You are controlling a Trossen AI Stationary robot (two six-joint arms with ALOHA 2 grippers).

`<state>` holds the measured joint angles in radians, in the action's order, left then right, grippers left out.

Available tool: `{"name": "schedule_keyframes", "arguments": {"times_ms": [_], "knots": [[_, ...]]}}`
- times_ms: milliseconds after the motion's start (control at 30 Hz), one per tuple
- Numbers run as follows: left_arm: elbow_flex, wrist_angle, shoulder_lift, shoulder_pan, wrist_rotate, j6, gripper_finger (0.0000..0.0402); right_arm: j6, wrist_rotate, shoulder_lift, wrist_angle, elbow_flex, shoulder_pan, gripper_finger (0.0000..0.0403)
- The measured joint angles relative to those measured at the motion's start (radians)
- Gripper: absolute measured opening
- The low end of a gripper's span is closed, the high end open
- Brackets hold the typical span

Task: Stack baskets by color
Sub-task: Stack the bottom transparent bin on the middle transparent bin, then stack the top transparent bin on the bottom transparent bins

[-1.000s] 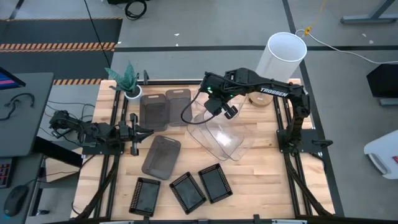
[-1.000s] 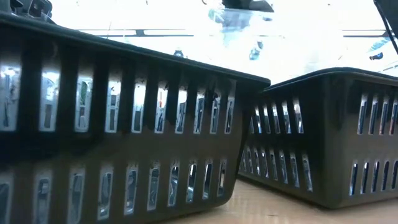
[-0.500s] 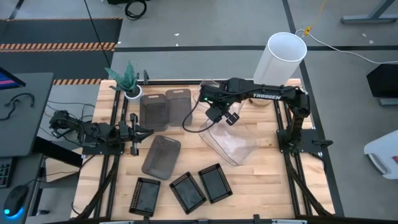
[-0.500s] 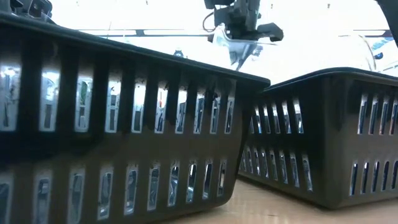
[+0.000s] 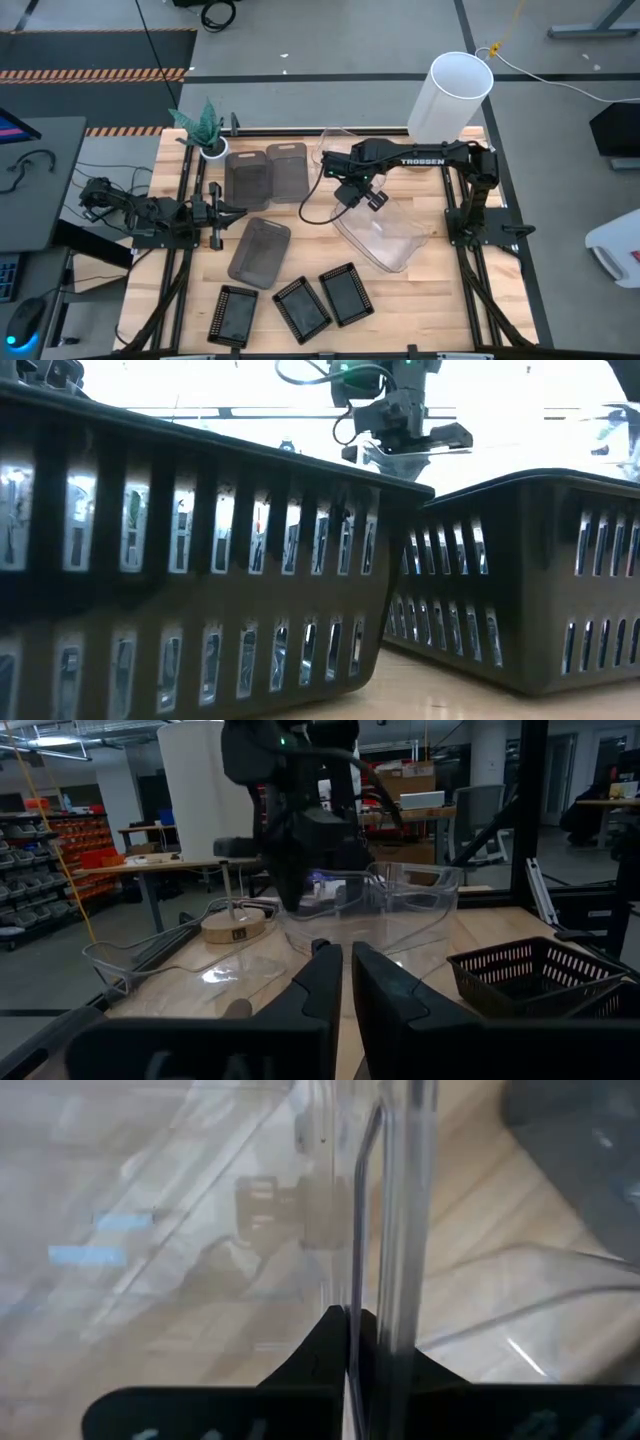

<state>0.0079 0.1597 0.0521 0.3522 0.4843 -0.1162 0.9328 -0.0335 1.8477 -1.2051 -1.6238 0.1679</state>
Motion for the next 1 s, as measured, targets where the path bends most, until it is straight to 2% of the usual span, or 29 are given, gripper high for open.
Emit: {"name": "schedule_keyframes", "arguments": {"times_ms": [200, 467, 567, 667, 833, 1000], "knots": [[0.0, 0.0, 0.0, 0.0, 0.0, 0.0, 0.0029, -0.067, 0.013, 0.0, 0.055, 0.051, 0.006, 0.005], [0.0, 0.0, 0.0, 0.0, 0.0, 0.0, 0.0031, -0.153, 0.014, 0.0, 0.093, 0.067, 0.011, 0.0157], [0.0, 0.0, 0.0, 0.0, 0.0, 0.0, 0.0035, -0.199, 0.106, 0.0, 0.165, 0.046, 0.024, 0.0183], [0.0, 0.0, 0.0, 0.0, 0.0, 0.0, 0.0036, -0.195, 0.207, 0.0, 0.235, 0.04, 0.04, 0.0196], [0.0, 0.0, 0.0, 0.0, 0.0, 0.0, 0.0029, -0.148, 0.184, -0.01, 0.261, 0.002, 0.063, 0.0197], [0.0, 0.0, 0.0, 0.0, 0.0, 0.0, 0.0031, -0.18, 0.214, -0.079, 0.253, -0.028, 0.091, 0.0195]]}}
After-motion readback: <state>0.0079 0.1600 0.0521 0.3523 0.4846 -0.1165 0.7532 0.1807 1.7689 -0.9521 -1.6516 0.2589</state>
